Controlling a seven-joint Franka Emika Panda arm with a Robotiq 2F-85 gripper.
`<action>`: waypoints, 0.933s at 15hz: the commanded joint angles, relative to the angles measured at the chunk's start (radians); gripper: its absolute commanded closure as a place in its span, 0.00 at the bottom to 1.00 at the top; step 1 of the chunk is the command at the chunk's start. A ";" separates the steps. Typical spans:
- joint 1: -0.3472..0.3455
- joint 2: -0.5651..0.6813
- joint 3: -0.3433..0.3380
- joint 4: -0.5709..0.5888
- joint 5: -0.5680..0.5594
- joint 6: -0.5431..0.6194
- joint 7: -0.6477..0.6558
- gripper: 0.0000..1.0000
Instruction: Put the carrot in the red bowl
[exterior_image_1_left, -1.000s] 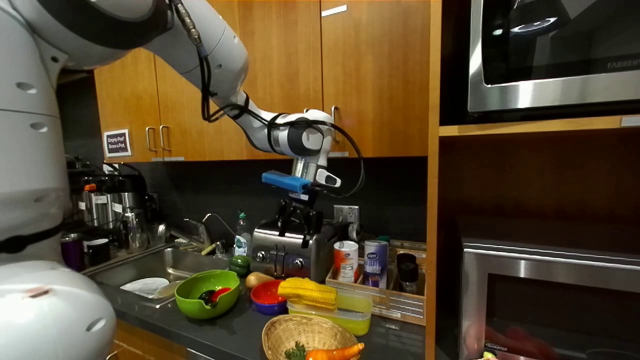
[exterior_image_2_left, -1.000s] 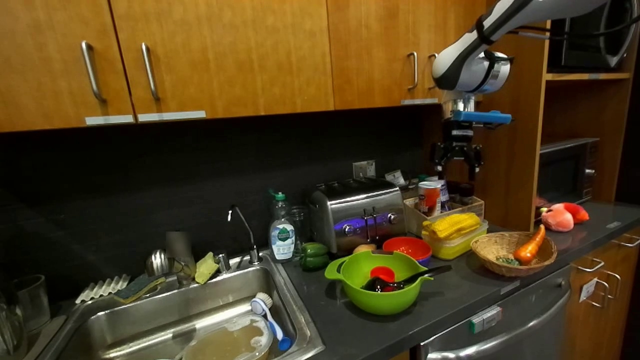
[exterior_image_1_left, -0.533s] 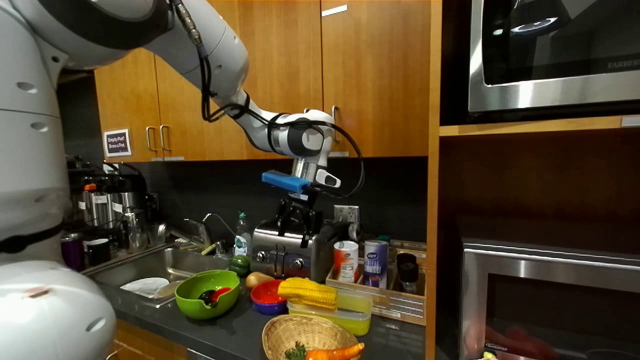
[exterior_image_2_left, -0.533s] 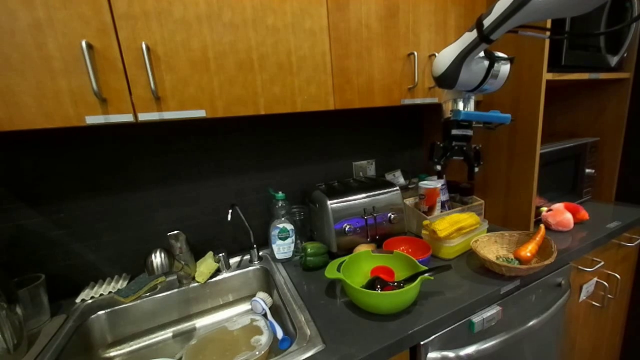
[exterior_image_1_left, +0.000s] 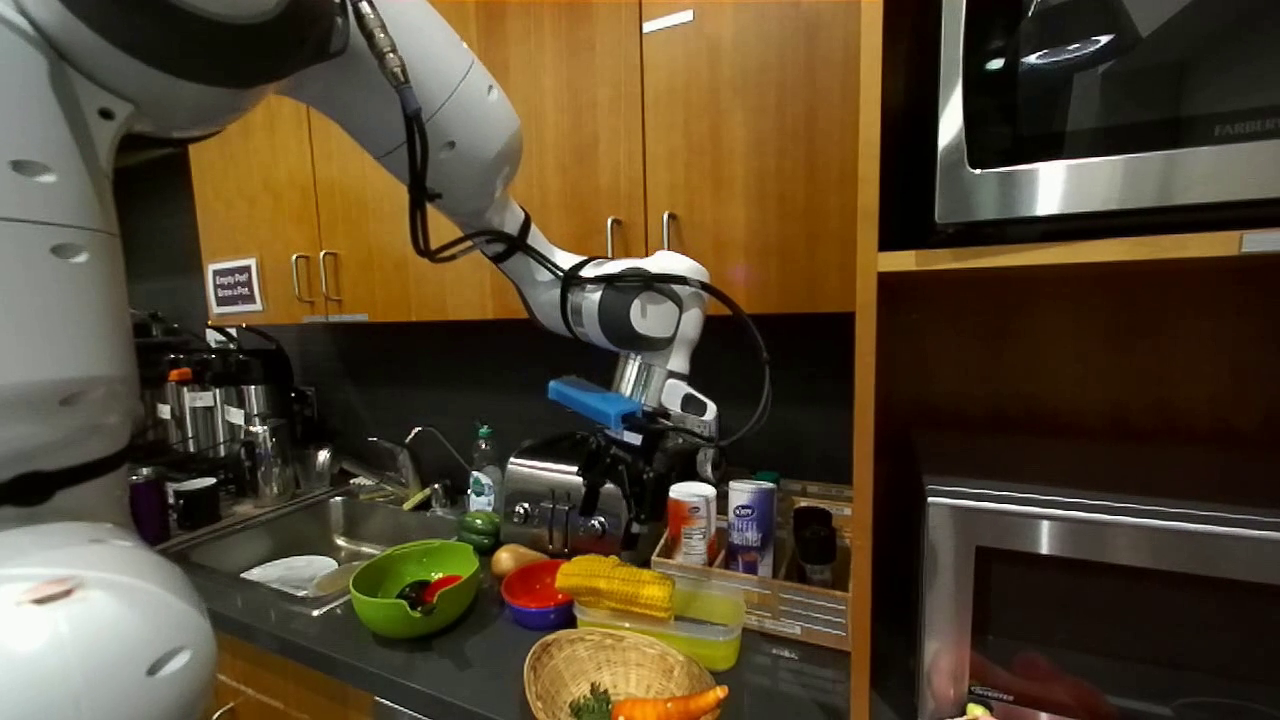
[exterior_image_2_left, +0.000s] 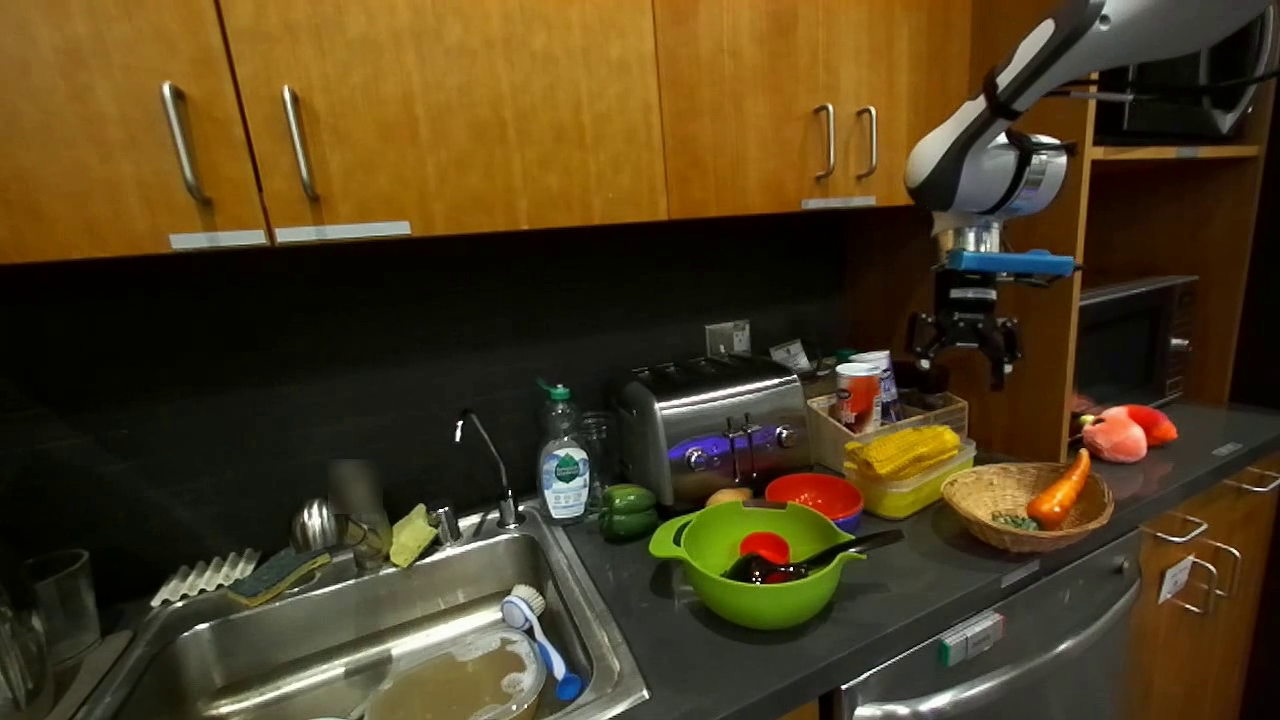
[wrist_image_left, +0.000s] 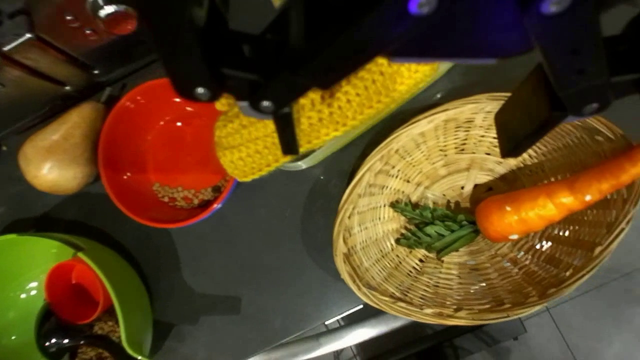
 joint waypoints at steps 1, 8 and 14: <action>-0.025 -0.045 -0.024 -0.085 0.020 0.030 0.011 0.00; -0.077 -0.055 -0.079 -0.171 0.019 0.048 0.015 0.00; -0.117 -0.019 -0.125 -0.154 0.038 0.037 -0.001 0.00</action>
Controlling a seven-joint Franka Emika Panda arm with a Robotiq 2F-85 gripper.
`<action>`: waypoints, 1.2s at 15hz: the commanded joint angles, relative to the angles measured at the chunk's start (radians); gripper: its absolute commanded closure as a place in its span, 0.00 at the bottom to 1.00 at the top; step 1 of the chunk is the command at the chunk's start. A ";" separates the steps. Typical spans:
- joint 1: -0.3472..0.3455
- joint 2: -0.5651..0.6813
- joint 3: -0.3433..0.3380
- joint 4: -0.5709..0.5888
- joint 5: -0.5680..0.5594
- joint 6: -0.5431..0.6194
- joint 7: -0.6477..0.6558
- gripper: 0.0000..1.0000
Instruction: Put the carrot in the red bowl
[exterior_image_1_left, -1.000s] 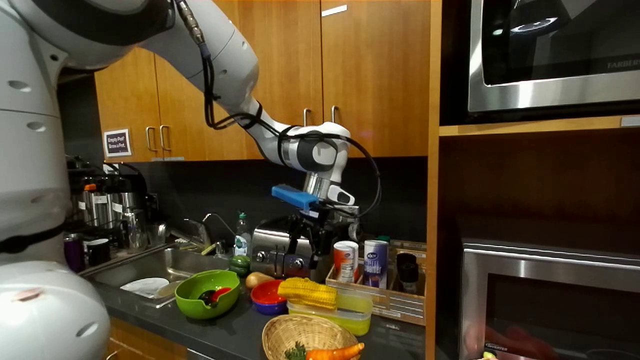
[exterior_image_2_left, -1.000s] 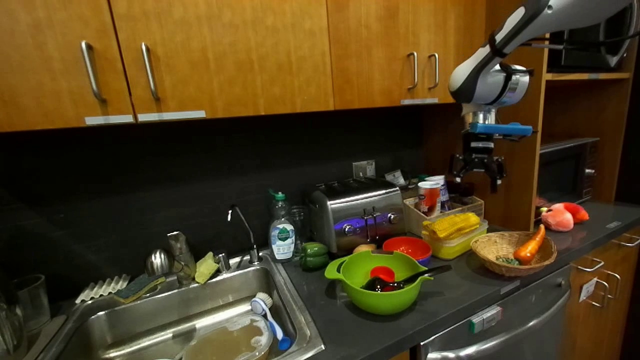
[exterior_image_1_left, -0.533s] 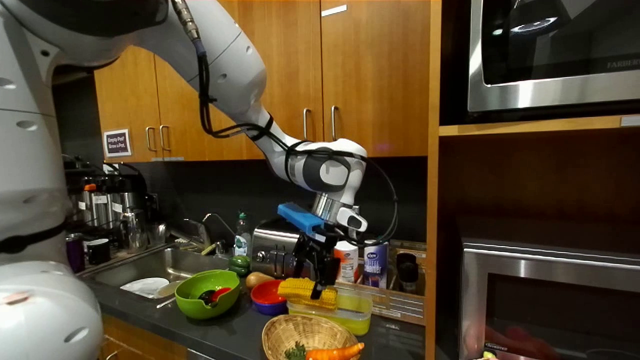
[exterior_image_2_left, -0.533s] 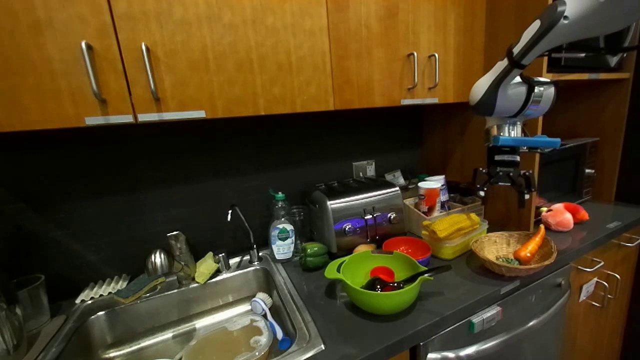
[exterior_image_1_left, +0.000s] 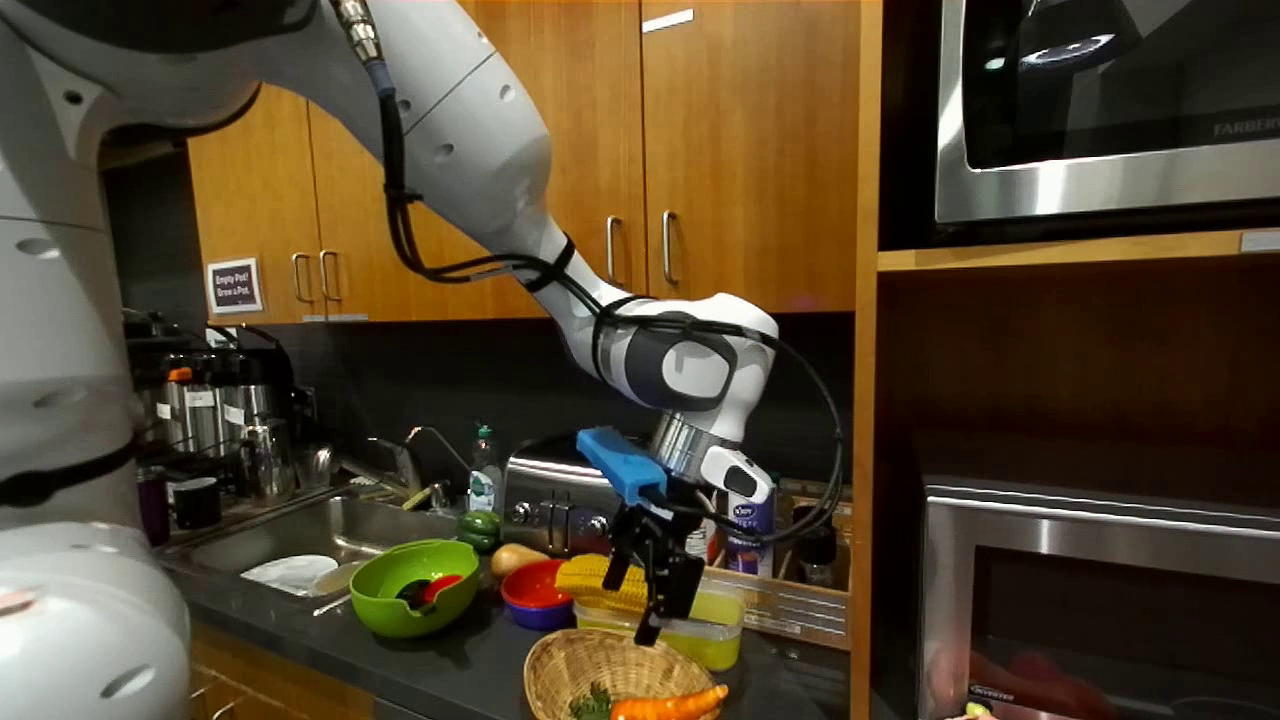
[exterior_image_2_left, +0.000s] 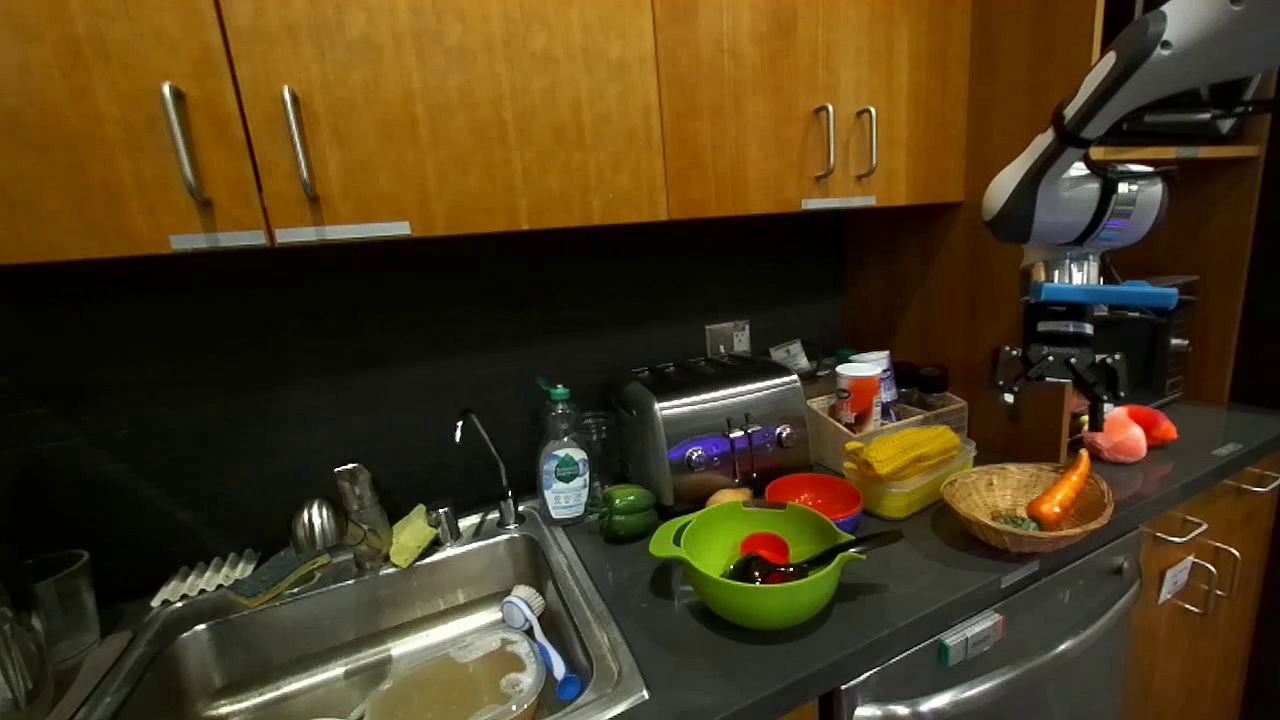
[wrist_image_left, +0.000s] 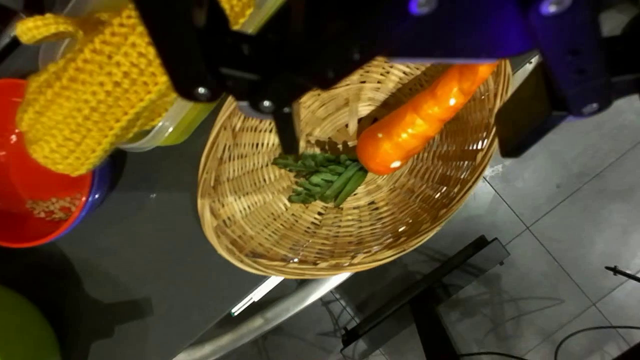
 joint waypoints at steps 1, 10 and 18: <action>-0.019 0.005 -0.016 0.004 0.037 0.000 -0.002 0.00; -0.043 0.099 -0.040 0.055 0.112 -0.018 -0.004 0.00; -0.057 0.134 -0.046 0.064 0.143 -0.017 -0.001 0.00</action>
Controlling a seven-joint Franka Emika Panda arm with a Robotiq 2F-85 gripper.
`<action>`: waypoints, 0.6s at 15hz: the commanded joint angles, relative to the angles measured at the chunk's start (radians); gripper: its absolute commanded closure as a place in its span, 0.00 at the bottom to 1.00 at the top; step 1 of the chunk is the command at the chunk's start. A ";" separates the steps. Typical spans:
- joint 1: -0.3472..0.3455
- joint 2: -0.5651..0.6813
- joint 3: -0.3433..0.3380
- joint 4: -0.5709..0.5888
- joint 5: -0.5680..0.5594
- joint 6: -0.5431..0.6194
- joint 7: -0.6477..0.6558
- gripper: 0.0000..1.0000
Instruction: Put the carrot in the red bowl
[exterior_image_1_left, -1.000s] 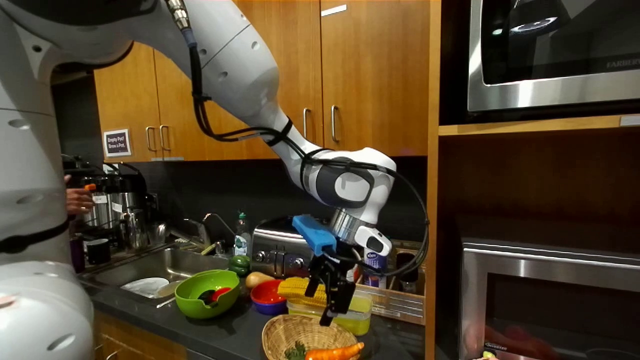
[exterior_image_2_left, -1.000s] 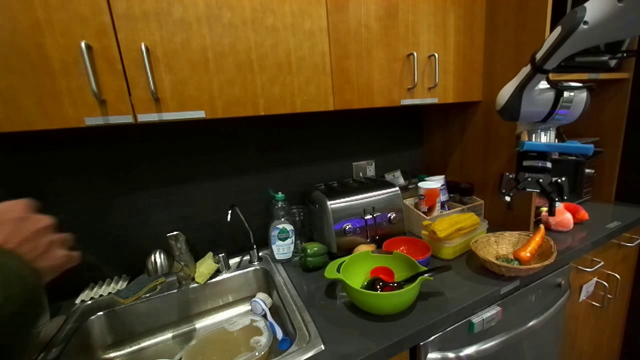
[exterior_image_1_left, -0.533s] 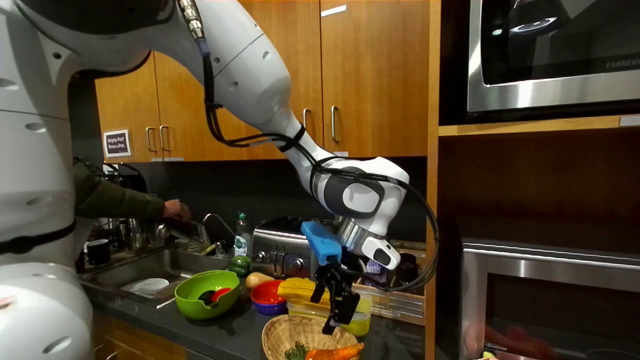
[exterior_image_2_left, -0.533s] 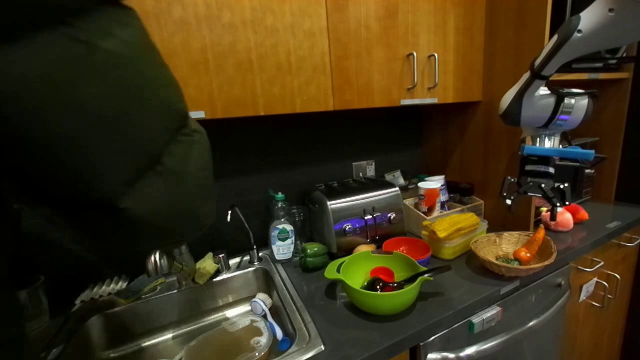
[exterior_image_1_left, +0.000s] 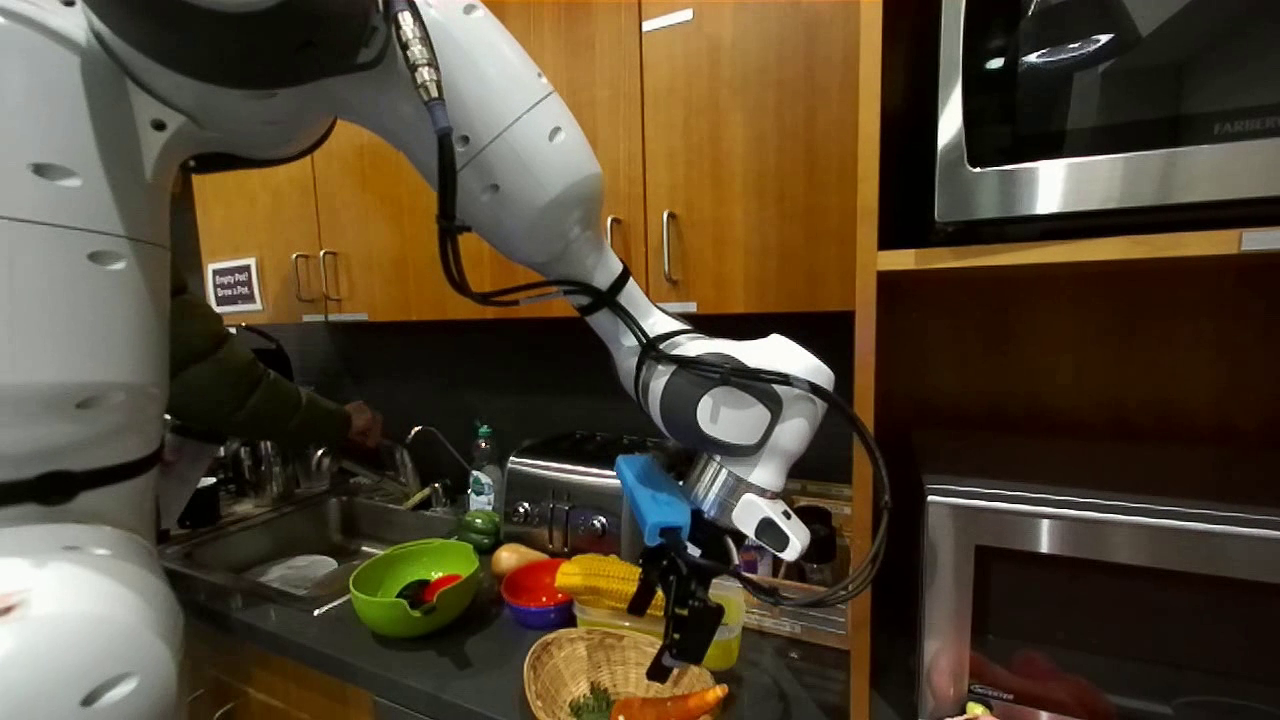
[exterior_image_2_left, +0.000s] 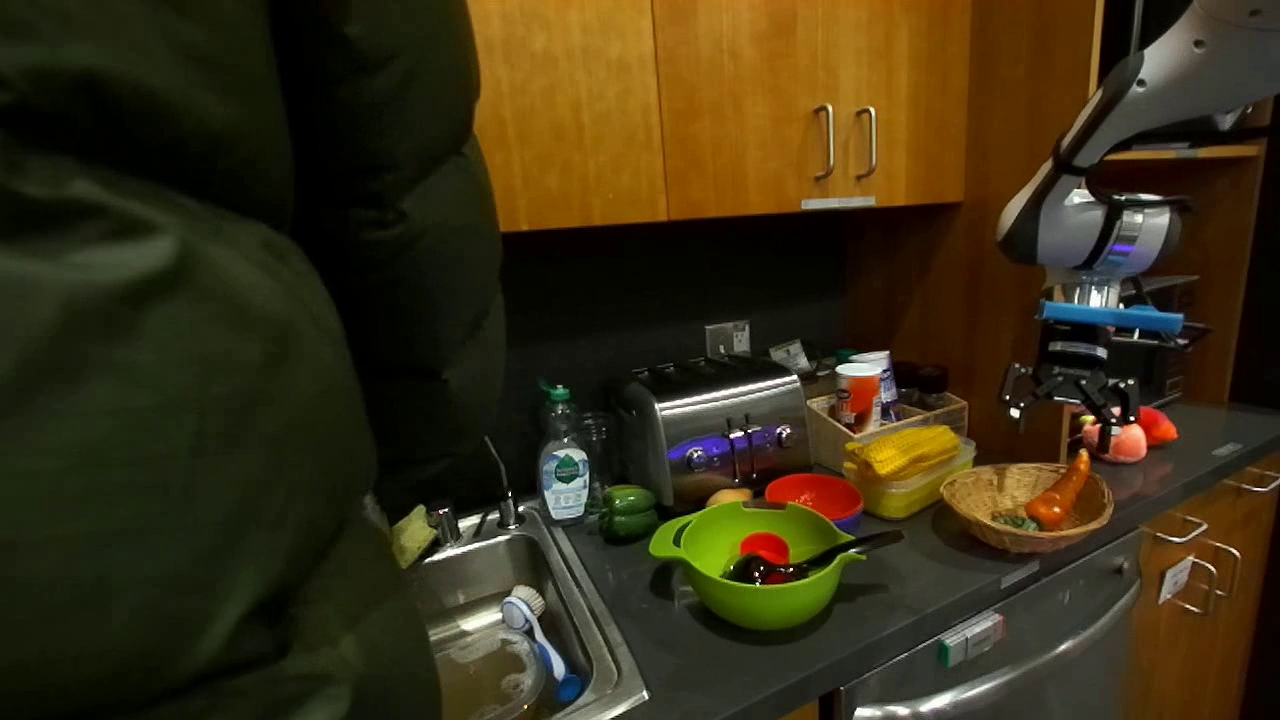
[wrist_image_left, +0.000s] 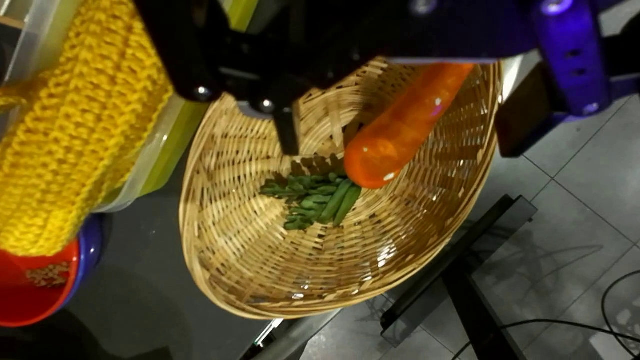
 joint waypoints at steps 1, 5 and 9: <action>-0.017 0.010 -0.006 0.013 0.012 -0.016 0.002 0.00; -0.040 0.012 -0.026 0.009 0.012 -0.018 0.001 0.00; -0.054 0.036 -0.035 0.027 0.020 -0.019 -0.006 0.00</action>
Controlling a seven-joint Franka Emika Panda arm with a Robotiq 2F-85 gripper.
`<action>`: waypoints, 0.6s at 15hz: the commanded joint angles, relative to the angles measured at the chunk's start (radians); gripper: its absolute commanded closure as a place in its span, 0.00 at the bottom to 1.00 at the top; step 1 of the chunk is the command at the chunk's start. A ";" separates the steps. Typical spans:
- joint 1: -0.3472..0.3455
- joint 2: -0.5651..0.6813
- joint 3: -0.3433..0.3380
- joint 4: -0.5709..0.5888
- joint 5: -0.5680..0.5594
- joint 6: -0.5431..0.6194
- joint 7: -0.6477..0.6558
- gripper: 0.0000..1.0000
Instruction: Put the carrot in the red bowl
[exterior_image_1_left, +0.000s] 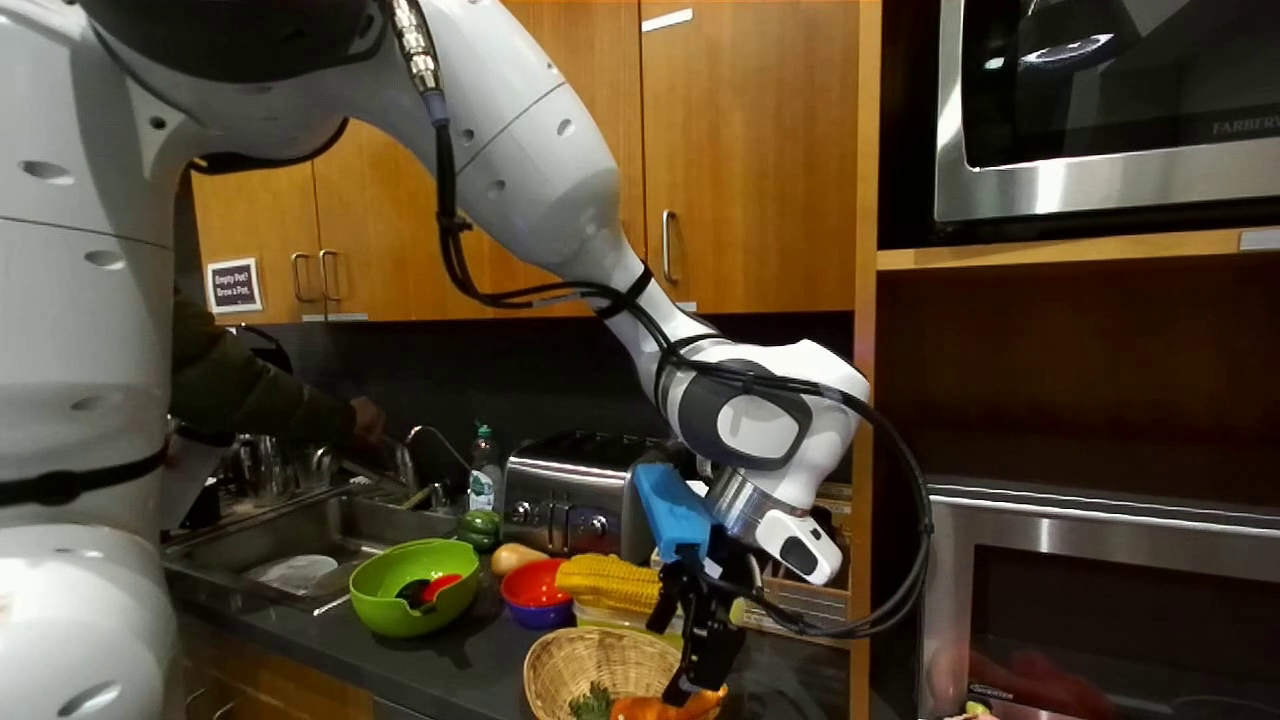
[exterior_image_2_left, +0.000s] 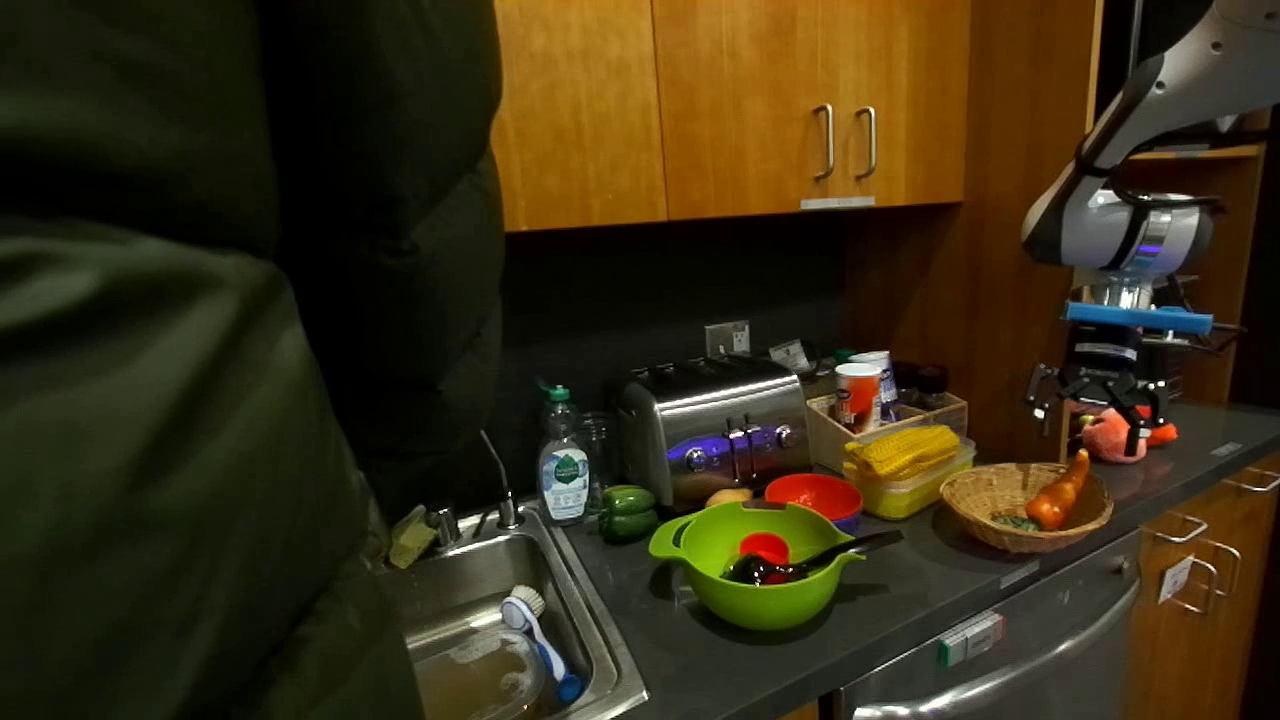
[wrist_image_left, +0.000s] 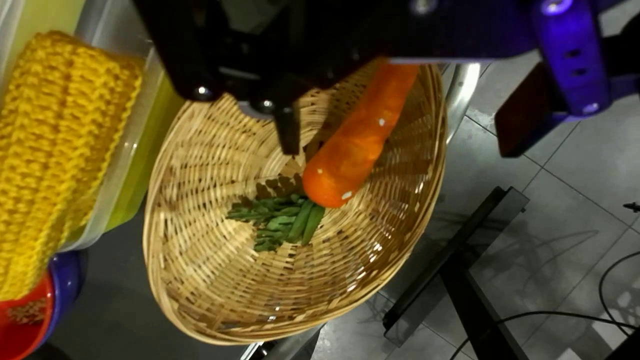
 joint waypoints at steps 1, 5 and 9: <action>-0.014 0.045 -0.002 0.039 0.027 -0.023 -0.008 0.00; -0.012 0.087 0.007 0.070 0.038 -0.028 -0.002 0.00; -0.014 0.122 0.014 0.101 0.046 -0.040 0.000 0.00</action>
